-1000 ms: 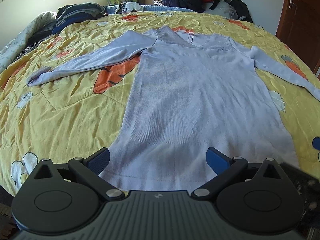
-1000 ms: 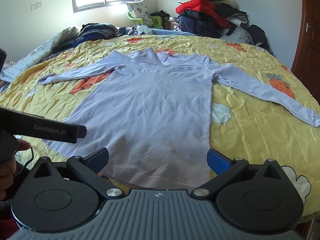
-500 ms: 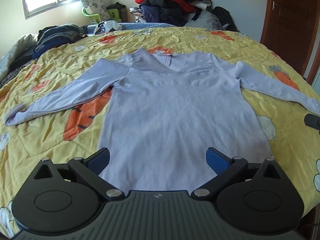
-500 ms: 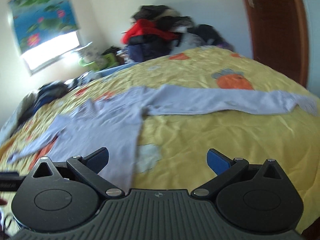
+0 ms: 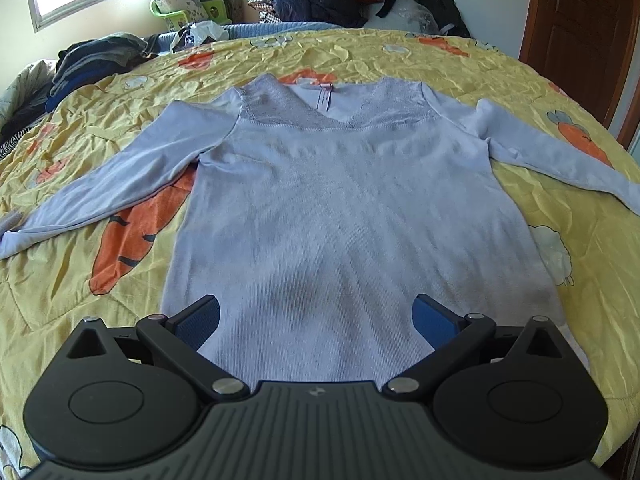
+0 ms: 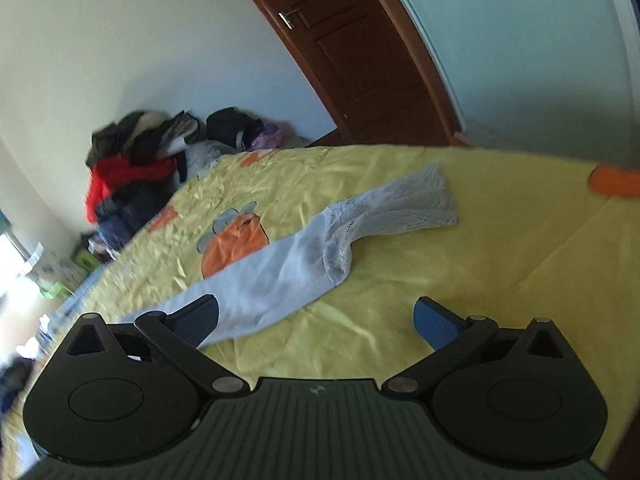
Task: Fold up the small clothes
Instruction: 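Grasp the lace cuff of a sweater sleeve with the right gripper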
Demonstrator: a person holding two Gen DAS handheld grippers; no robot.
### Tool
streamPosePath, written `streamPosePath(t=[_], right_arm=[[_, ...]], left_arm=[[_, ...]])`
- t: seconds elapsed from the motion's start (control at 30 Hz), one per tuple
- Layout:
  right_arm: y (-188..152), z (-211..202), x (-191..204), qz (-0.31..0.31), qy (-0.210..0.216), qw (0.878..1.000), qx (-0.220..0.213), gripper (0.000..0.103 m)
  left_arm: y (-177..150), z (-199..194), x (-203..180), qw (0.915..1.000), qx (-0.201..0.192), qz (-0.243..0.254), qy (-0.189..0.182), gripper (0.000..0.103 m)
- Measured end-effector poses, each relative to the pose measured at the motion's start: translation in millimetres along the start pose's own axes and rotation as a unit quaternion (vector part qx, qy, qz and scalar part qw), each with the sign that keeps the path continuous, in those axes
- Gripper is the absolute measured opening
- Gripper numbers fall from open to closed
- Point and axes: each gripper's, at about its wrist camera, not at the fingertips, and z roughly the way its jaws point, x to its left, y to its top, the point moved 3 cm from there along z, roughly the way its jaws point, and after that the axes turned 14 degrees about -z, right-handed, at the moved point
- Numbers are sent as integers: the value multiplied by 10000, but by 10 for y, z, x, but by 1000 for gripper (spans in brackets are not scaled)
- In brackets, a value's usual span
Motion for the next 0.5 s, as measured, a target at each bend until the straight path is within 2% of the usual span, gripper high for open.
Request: streamPosePath(t=[0.2, 0.3, 0.37, 0.4, 0.5], right_arm=[[81, 397, -23, 359, 244, 9987, -256, 102], [152, 572, 27, 495, 313, 9978, -312, 97], [191, 684, 27, 634, 300, 9970, -324, 84], [214, 730, 8, 722, 250, 9965, -324, 80], [253, 845, -55, 1066, 127, 9937, -319, 59]], left_arm=[[27, 98, -43, 9999, 109, 53, 59, 103], [50, 130, -80, 9998, 117, 104, 89, 103], [60, 146, -110, 9998, 124, 132, 81, 103], [66, 155, -126, 9998, 131, 153, 79, 103], [70, 174, -150, 9997, 139, 205, 76, 103]])
